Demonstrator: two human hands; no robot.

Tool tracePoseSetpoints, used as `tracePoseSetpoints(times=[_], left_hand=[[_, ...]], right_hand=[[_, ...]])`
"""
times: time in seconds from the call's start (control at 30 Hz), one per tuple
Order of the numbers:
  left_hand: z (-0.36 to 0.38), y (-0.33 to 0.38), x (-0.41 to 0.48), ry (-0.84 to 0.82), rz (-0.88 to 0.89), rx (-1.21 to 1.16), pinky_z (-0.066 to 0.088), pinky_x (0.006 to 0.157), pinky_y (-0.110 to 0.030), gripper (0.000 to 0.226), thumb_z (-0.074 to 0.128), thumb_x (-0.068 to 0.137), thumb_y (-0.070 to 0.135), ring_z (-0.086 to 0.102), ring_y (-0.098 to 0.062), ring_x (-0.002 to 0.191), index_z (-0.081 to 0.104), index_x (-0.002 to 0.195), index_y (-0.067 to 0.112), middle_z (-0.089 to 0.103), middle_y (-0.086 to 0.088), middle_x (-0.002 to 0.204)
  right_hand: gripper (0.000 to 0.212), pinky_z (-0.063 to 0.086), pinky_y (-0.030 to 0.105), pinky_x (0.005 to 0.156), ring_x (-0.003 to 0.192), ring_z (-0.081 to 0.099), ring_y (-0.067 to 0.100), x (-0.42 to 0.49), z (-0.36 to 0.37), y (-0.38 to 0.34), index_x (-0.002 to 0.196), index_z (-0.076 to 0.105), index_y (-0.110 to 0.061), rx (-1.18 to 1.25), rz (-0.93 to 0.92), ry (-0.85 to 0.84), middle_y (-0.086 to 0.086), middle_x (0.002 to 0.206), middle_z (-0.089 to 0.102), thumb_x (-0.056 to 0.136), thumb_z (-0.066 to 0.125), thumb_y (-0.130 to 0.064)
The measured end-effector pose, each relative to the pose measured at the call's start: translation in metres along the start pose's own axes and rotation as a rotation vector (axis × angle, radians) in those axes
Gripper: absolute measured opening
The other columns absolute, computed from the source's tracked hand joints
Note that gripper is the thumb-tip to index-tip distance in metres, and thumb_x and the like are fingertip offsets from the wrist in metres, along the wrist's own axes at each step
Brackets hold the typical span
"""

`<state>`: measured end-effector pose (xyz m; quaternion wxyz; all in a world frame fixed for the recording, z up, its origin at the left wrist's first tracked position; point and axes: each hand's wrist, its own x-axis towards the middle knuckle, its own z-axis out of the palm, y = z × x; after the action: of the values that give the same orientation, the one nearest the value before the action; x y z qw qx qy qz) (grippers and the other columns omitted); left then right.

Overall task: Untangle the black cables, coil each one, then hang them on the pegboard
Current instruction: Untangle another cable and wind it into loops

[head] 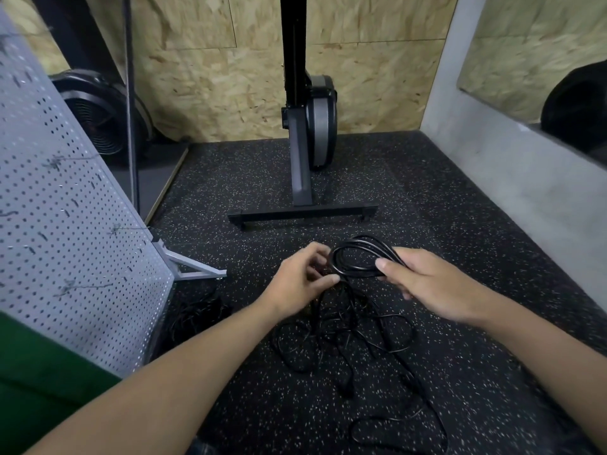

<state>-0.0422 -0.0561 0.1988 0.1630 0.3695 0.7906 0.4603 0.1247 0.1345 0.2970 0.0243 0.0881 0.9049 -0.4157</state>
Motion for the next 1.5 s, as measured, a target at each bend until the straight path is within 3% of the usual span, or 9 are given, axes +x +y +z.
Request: tracePoseSetpoints(times=[0.17,0.3,0.4,0.47,0.73,0.93,1.13,1.33,1.5], left_hand=[[0.013,0.012,0.002,-0.006,-0.001,0.092,0.059,0.086,-0.035,0.022,0.074,0.095,0.037,0.073,-0.008,0.090,0.081,0.102,0.017,0.079,0.009,0.097],[0.005,0.029,0.007,0.016,-0.032,0.116,0.050,0.068,-0.025,0.023,0.069,0.099,0.039,0.067,-0.005,0.072,0.077,0.089,0.021,0.076,0.006,0.081],[-0.006,0.069,0.008,0.125,-0.031,-0.120,0.055,0.078,-0.023,0.010,0.069,0.101,0.028,0.074,-0.006,0.081,0.077,0.098,0.022,0.079,0.007,0.086],[-0.010,0.096,0.006,0.150,-0.059,-0.428,0.061,0.076,-0.028,0.013,0.070,0.100,0.016,0.075,-0.018,0.078,0.075,0.110,0.011,0.080,-0.007,0.089],[-0.007,0.109,0.002,0.129,-0.225,-0.787,0.065,0.067,-0.030,0.008,0.074,0.093,0.005,0.074,-0.019,0.071,0.071,0.098,0.000,0.068,-0.013,0.083],[-0.004,0.099,0.000,0.218,-0.192,-0.624,0.061,0.072,-0.027,0.010,0.083,0.087,0.012,0.070,-0.014,0.072,0.075,0.088,0.006,0.074,-0.006,0.076],[0.011,0.087,-0.002,0.309,-0.262,-0.597,0.054,0.068,-0.021,0.016,0.084,0.087,0.019,0.067,-0.009,0.070,0.075,0.092,0.007,0.074,-0.007,0.078],[0.017,0.083,-0.002,0.272,-0.129,-0.448,0.051,0.074,-0.013,0.025,0.085,0.087,0.032,0.066,-0.004,0.071,0.074,0.084,0.010,0.072,0.001,0.074],[0.018,0.069,-0.002,-0.064,-0.153,-0.368,0.051,0.098,-0.034,0.028,0.052,0.108,0.035,0.073,-0.021,0.101,0.068,0.110,0.013,0.079,-0.006,0.097]], right_hand=[[0.033,0.054,0.046,0.079,0.070,0.054,0.006,0.000,-0.007,0.002,0.081,0.061,-0.043,0.073,-0.068,-0.007,-0.019,0.069,0.057,0.108,0.043,-0.045],[0.022,0.046,0.027,0.083,0.077,0.057,-0.012,0.000,-0.010,0.005,0.099,0.061,-0.046,0.128,-0.068,0.051,-0.037,0.080,0.062,0.109,0.041,-0.043],[0.027,0.038,0.013,0.094,0.102,0.049,-0.026,0.001,-0.010,0.005,0.134,0.047,-0.050,0.143,-0.061,0.170,-0.043,0.116,0.055,0.108,0.041,-0.047],[0.024,0.034,0.007,0.085,0.105,0.047,-0.026,0.002,-0.012,0.000,0.132,0.044,-0.050,0.177,-0.049,0.297,-0.040,0.119,0.052,0.109,0.042,-0.045],[0.039,0.049,0.040,0.109,0.121,0.059,-0.003,0.013,0.012,0.005,0.141,0.050,-0.044,0.211,-0.022,0.194,-0.024,0.130,0.064,0.104,0.048,-0.057],[0.020,0.059,0.034,0.084,0.093,0.071,0.002,0.016,0.017,0.010,0.122,0.061,-0.034,0.260,-0.034,0.119,-0.012,0.108,0.075,0.105,0.055,-0.042],[0.024,0.058,0.044,0.096,0.106,0.071,0.007,0.016,0.027,0.010,0.127,0.060,-0.034,0.274,-0.035,0.094,-0.013,0.110,0.076,0.104,0.060,-0.039],[0.008,0.053,0.033,0.081,0.082,0.067,0.002,0.018,0.022,0.009,0.103,0.061,-0.032,0.139,-0.004,0.205,-0.006,0.088,0.071,0.106,0.055,-0.036],[0.020,0.055,0.044,0.089,0.078,0.071,0.015,0.022,0.009,0.001,0.101,0.065,-0.012,0.354,0.005,0.342,-0.002,0.077,0.068,0.106,0.056,-0.030]])
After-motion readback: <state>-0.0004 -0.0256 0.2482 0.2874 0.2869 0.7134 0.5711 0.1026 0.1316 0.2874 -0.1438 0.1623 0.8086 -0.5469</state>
